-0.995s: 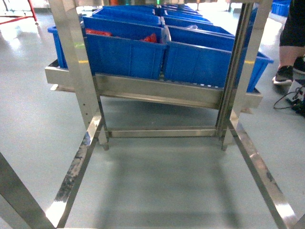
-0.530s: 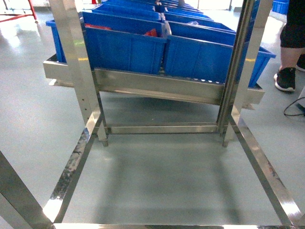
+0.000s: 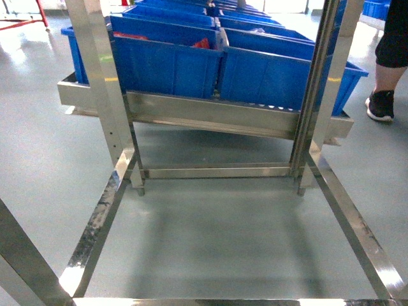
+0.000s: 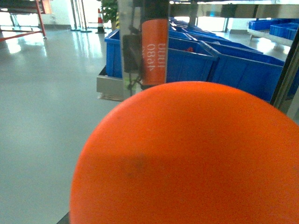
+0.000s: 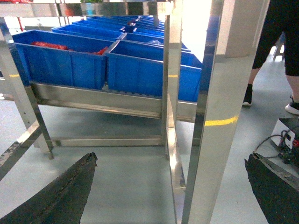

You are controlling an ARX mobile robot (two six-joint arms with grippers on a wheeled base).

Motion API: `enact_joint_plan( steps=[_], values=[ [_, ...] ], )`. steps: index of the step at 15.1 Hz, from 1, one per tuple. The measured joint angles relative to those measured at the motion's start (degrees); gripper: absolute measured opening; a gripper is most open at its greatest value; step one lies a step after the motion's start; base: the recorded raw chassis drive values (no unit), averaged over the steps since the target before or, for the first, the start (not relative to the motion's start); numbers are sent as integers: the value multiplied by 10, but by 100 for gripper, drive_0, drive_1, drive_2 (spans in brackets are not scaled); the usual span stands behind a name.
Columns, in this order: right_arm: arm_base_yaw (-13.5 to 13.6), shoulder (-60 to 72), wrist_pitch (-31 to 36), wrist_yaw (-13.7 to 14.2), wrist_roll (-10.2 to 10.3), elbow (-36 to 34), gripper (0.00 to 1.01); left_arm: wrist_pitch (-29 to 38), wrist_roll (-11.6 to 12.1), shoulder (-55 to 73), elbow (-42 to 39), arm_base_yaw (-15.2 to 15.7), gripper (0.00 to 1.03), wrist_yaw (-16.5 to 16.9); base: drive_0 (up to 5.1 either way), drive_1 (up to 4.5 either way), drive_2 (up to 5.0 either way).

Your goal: Pick capacitor and pack into box

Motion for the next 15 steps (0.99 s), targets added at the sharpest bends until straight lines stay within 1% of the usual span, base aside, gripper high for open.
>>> enact_joint_plan(
  steps=[3, 15],
  values=[
    [0, 0, 2, 0, 0, 0, 98, 0, 0, 0, 0, 0, 44, -2, -462, 89, 385],
    [0, 0, 2, 0, 0, 0, 98, 0, 0, 0, 0, 0, 44, -2, -495, 249, 249]
  ],
)
